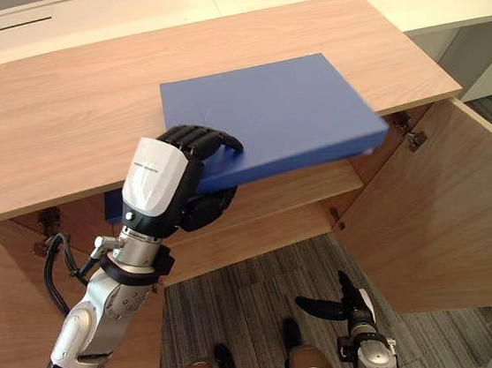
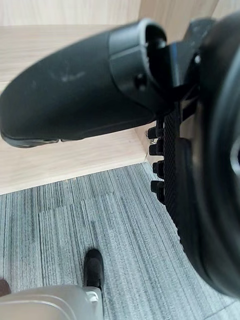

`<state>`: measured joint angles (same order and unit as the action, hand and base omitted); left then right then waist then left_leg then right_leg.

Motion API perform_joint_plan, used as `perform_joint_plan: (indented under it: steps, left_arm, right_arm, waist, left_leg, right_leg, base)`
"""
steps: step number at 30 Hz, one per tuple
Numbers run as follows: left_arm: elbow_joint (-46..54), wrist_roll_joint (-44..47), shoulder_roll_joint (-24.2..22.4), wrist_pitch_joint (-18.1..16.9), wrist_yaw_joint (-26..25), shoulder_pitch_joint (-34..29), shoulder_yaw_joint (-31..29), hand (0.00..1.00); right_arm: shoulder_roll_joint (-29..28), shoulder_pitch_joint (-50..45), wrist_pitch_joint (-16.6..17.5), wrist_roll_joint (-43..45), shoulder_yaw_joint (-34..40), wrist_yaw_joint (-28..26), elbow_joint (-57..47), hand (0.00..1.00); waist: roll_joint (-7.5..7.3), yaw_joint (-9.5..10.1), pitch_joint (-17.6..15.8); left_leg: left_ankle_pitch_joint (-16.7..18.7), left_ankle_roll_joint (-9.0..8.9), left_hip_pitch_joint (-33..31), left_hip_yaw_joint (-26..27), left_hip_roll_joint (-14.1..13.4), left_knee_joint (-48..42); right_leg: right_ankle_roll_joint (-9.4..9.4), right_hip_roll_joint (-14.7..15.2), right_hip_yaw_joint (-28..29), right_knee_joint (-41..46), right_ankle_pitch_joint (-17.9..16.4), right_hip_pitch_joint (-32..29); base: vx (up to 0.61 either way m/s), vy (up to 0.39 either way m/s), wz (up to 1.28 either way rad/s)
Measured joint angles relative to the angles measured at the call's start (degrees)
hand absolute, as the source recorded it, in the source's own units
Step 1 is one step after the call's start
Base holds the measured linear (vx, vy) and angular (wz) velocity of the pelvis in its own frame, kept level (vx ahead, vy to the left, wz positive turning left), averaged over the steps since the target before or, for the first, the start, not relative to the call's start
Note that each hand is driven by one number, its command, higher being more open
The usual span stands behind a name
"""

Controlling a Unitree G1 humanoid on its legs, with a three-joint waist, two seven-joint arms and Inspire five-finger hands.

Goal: Walk over to the cabinet, pick up the folder, carry it to the office cabinet, place the folder inside the office cabinet, then close the office cabinet door

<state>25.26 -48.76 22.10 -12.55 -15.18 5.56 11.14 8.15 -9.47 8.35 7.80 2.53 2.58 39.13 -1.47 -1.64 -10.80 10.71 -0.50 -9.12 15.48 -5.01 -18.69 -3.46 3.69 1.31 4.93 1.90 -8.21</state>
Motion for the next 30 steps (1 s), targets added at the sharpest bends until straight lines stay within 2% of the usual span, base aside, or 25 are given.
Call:
perform_joint_plan:
  steps: [2,7,10,12,16,20,23,30]
  left_arm:
    - [-0.78,0.66,-2.09,1.28,0.23,-1.59,-0.75,0.00]
    - [3.13,1.84,-6.64,0.92,0.88,-6.94,-1.97,0.00]
    - [6.85,4.12,-9.59,-0.13,1.70,-11.92,-2.35,0.00]
    - [10.04,8.36,-11.34,-1.84,1.76,-16.13,-2.36,0.00]
    - [13.32,15.91,-13.71,-3.55,2.04,-20.55,-2.95,0.00]
    - [16.32,28.73,-14.68,-4.12,3.14,-23.96,-4.29,0.00]
    - [18.28,44.10,-15.44,-4.59,6.79,-26.25,-5.92,0.00]
    - [20.02,70.88,-16.78,-4.59,15.44,-27.08,-8.44,0.00]
  right_arm:
    - [-1.03,0.05,0.08,0.11,0.86,0.02,-0.80,1.00]
    - [-3.42,-0.36,0.15,4.13,2.38,0.33,-8.98,1.00]
    - [-5.53,-0.30,1.15,7.45,4.22,0.33,-18.28,1.00]
    - [-6.96,-0.36,3.20,11.63,5.51,0.41,-25.55,1.00]
    - [-8.79,-0.83,5.27,15.93,7.41,1.17,-35.40,1.00]
    - [-9.65,-3.34,6.78,19.10,8.74,1.01,-45.87,1.00]
    - [-9.67,-4.77,7.83,22.43,11.61,0.46,-53.18,1.00]
    - [-9.22,-4.53,8.77,25.25,14.07,-2.14,-63.72,1.00]
  waist:
    - [0.03,0.05,-0.23]
    - [0.18,-0.07,-0.34]
    - [0.29,-0.07,-0.50]
    - [0.31,0.15,-0.52]
    - [0.33,0.55,-0.52]
    - [0.43,0.51,-0.55]
    - [0.82,0.45,-0.45]
    - [1.06,0.02,-0.23]
  left_leg:
    - [0.13,-0.15,0.05,0.22,-0.04,0.10]
    - [0.23,-0.22,0.90,0.91,-0.02,0.67]
    - [0.35,-0.25,2.12,1.00,0.05,1.30]
    - [0.36,-0.25,2.69,0.99,0.15,1.72]
    - [0.35,-0.24,3.81,0.87,0.31,2.44]
    - [0.32,-0.21,5.27,0.55,0.76,3.48]
    - [0.15,0.04,6.49,0.41,1.29,4.51]
    - [-0.46,0.71,8.25,0.45,2.14,6.21]
  right_leg:
    - [0.00,-0.16,0.25,-0.21,0.00,0.01]
    - [0.03,-0.34,0.68,-0.60,-0.02,0.44]
    - [0.06,-0.36,0.75,-1.24,-0.03,1.63]
    - [0.06,-0.31,0.68,-1.82,-0.03,2.29]
    - [0.06,-0.18,0.41,-2.53,-0.03,3.55]
    - [0.06,0.03,0.09,-3.37,-0.03,5.14]
    - [0.05,0.51,0.03,-3.84,-0.03,6.18]
    - [0.05,1.22,0.02,-3.86,-0.04,7.20]
  base:
    - [0.02,0.002,-0.05]
    - [0.02,0.001,-0.08]
    - [0.00,0.001,-0.01]
    - [0.00,0.000,0.00]
    - [0.00,0.000,0.00]
    - [0.01,0.010,0.04]
    - [0.00,0.019,0.03]
    - [-0.01,0.005,0.00]
